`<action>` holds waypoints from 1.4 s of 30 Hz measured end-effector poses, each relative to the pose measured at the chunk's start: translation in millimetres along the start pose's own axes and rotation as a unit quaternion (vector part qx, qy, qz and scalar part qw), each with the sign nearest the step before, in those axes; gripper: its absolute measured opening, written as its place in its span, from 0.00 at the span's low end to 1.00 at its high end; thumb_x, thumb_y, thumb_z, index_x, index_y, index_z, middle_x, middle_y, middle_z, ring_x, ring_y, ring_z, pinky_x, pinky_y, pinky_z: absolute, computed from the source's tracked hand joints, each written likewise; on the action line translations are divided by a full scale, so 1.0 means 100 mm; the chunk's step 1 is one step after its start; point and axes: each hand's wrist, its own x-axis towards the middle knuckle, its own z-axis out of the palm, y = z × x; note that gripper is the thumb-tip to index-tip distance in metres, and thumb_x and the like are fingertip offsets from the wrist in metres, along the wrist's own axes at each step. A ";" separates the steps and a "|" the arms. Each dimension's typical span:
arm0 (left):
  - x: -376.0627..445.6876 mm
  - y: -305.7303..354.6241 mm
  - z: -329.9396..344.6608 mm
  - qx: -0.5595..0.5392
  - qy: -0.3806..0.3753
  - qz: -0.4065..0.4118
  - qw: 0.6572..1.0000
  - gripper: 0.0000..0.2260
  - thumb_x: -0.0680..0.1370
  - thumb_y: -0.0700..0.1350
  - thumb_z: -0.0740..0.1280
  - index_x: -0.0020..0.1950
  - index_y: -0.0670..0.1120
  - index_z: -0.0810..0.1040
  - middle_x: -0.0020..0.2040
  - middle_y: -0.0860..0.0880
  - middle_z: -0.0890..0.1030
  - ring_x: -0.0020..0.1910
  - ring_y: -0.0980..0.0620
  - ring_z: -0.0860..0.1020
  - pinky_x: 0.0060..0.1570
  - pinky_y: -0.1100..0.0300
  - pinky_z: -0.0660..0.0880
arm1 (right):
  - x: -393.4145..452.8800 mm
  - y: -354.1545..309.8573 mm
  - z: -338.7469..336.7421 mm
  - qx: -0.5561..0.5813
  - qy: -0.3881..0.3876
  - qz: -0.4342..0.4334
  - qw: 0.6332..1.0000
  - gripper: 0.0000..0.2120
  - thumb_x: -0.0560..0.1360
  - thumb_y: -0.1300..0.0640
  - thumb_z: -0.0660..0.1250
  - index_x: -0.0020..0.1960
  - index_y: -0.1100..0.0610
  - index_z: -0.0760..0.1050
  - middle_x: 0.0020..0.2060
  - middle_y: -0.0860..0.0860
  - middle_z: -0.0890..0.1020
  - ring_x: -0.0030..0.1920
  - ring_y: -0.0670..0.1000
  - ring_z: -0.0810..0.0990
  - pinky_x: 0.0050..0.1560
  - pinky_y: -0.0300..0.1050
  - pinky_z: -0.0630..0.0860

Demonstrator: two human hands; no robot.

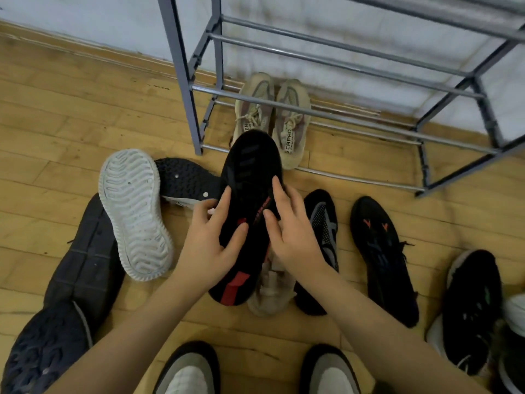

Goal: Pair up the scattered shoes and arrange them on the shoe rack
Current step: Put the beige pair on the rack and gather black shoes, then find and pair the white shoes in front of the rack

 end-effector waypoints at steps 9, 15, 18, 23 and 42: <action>0.12 0.71 0.67 -0.083 -0.043 -0.043 0.995 0.29 0.79 0.51 0.59 0.76 0.54 0.49 0.56 0.52 0.64 0.51 0.62 0.70 0.49 0.74 0.66 | -0.33 0.40 -0.82 -0.046 0.049 0.063 0.996 0.27 0.81 0.53 0.54 0.76 0.49 0.48 0.71 0.51 0.63 0.62 0.46 0.70 0.57 0.40 0.73; 0.05 0.95 1.17 -0.085 -0.110 -0.041 0.989 0.29 0.79 0.50 0.59 0.76 0.54 0.49 0.58 0.55 0.65 0.53 0.61 0.67 0.45 0.79 0.65 | -0.68 0.89 -1.06 -0.085 0.077 0.117 0.987 0.27 0.80 0.54 0.57 0.76 0.53 0.51 0.69 0.53 0.69 0.67 0.51 0.69 0.61 0.54 0.73; 0.06 1.05 1.39 0.009 -0.133 0.013 0.991 0.30 0.79 0.54 0.59 0.76 0.50 0.49 0.57 0.49 0.67 0.52 0.54 0.70 0.50 0.64 0.68 | -0.83 1.12 -1.14 -0.082 0.082 0.133 0.984 0.27 0.80 0.55 0.58 0.76 0.54 0.52 0.68 0.52 0.70 0.65 0.49 0.71 0.60 0.50 0.73; 0.17 1.05 1.74 0.163 -0.138 0.013 0.977 0.32 0.75 0.61 0.50 0.73 0.43 0.61 0.57 0.42 0.74 0.56 0.40 0.70 0.57 0.46 0.68 | -0.93 1.38 -1.10 -0.087 0.082 0.183 0.976 0.26 0.79 0.55 0.59 0.75 0.56 0.56 0.67 0.53 0.72 0.66 0.52 0.71 0.63 0.52 0.71; 0.31 1.43 1.55 0.197 -0.215 0.146 0.945 0.23 0.79 0.54 0.56 0.73 0.48 0.62 0.75 0.48 0.60 0.71 0.45 0.57 0.68 0.49 0.56 | -1.13 1.31 -1.43 -0.238 0.035 0.235 0.942 0.17 0.80 0.51 0.55 0.68 0.51 0.69 0.67 0.47 0.71 0.64 0.51 0.70 0.60 0.48 0.60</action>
